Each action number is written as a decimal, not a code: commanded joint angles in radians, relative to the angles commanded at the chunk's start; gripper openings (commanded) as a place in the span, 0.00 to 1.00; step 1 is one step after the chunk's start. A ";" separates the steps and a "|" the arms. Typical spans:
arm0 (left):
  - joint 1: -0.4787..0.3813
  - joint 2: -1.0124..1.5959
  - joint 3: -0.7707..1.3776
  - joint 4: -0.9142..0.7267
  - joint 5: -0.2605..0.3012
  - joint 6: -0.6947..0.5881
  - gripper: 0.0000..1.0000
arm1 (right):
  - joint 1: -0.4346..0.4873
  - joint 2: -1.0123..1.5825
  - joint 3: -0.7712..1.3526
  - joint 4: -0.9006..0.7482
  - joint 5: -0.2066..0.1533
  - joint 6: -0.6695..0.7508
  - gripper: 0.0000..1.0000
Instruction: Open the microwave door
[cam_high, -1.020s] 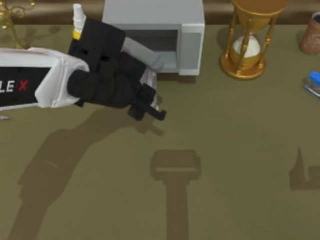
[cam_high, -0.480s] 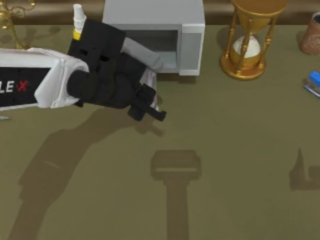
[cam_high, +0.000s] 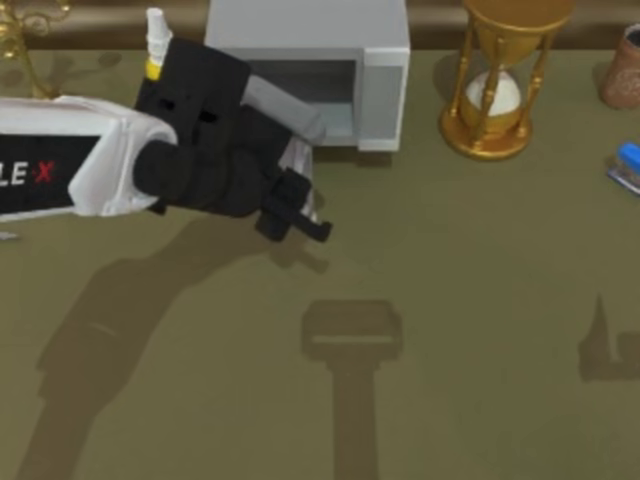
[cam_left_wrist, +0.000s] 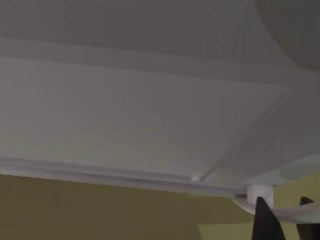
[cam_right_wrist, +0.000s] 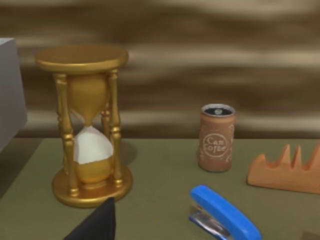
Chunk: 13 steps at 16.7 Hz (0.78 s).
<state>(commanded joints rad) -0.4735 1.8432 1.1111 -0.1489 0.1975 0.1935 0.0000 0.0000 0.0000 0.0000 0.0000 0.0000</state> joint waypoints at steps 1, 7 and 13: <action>0.000 0.000 0.000 0.000 0.000 0.000 0.00 | 0.000 0.000 0.000 0.000 0.000 0.000 1.00; -0.006 0.000 -0.001 -0.001 0.010 -0.003 0.00 | 0.000 0.000 0.000 0.000 0.000 0.000 1.00; 0.025 -0.015 -0.015 -0.011 0.049 0.059 0.00 | 0.000 0.000 0.000 0.000 0.000 0.000 1.00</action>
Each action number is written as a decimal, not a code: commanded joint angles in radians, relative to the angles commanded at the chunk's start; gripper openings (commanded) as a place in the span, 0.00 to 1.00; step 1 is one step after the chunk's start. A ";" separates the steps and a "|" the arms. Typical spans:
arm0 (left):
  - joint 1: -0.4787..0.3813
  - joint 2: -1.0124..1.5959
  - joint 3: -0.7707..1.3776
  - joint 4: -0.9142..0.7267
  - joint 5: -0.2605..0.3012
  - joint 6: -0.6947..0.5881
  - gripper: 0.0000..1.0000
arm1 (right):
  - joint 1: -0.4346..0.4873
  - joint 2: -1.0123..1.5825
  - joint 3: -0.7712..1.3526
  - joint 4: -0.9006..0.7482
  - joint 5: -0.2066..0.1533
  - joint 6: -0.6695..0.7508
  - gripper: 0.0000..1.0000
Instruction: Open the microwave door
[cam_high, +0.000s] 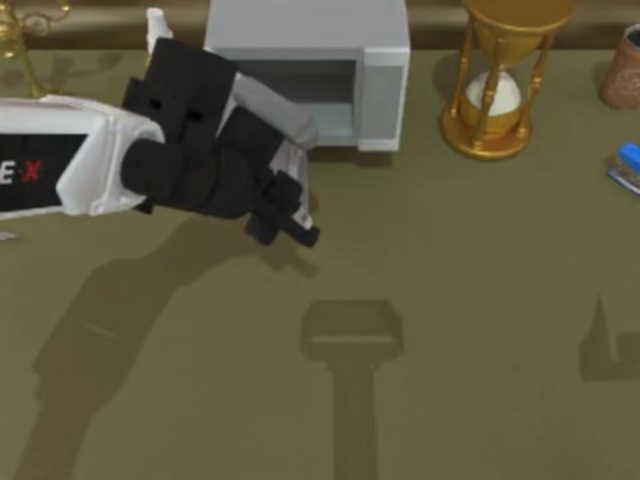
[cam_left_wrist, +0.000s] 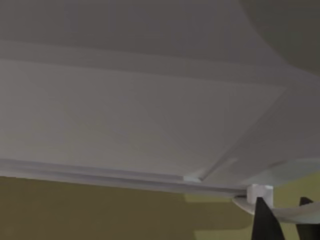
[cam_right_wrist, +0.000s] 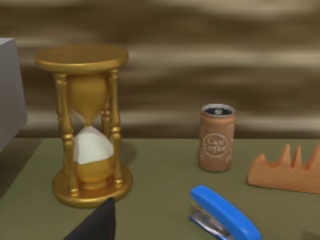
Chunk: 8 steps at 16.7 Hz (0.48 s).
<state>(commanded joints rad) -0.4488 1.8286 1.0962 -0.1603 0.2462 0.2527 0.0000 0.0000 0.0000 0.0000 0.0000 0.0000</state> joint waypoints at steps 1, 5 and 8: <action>0.004 -0.001 -0.003 -0.002 0.006 0.009 0.00 | 0.000 0.000 0.000 0.000 0.000 0.000 1.00; 0.005 -0.002 -0.003 -0.003 0.007 0.010 0.00 | 0.000 0.000 0.000 0.000 0.000 0.000 1.00; 0.005 -0.002 -0.003 -0.003 0.007 0.010 0.00 | 0.000 0.000 0.000 0.000 0.000 0.000 1.00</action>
